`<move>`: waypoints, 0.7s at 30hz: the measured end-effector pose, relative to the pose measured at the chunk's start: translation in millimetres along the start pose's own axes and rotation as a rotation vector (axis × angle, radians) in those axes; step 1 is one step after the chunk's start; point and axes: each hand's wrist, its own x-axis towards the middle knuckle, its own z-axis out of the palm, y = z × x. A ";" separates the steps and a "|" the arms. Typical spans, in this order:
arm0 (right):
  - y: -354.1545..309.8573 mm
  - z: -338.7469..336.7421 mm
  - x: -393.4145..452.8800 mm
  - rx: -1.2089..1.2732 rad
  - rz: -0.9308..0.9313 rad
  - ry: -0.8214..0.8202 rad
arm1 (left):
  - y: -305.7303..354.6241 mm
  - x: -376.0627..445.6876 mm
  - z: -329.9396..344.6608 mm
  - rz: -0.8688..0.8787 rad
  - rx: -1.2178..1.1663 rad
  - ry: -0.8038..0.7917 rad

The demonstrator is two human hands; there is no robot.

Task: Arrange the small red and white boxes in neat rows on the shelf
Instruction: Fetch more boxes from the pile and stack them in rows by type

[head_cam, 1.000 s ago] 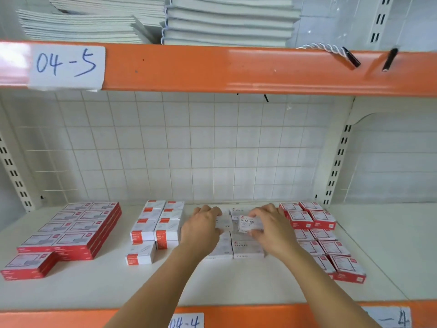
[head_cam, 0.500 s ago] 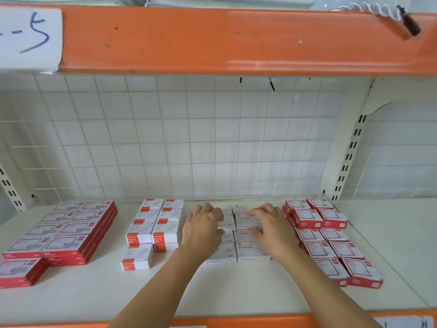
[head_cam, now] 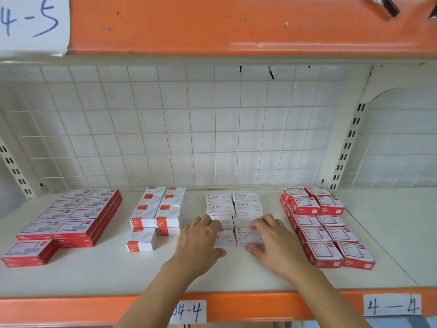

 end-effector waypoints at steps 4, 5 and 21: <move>6.0 -3.2 -7.3 0.044 0.008 -0.063 | -0.9 -5.4 4.6 -0.011 -0.024 0.009; 7.6 -4.2 -8.4 0.063 0.006 -0.082 | -0.7 -6.5 6.1 -0.013 -0.040 0.021; 17.7 -2.1 33.7 0.071 0.069 0.051 | -3.2 38.7 15.3 -0.032 0.042 0.171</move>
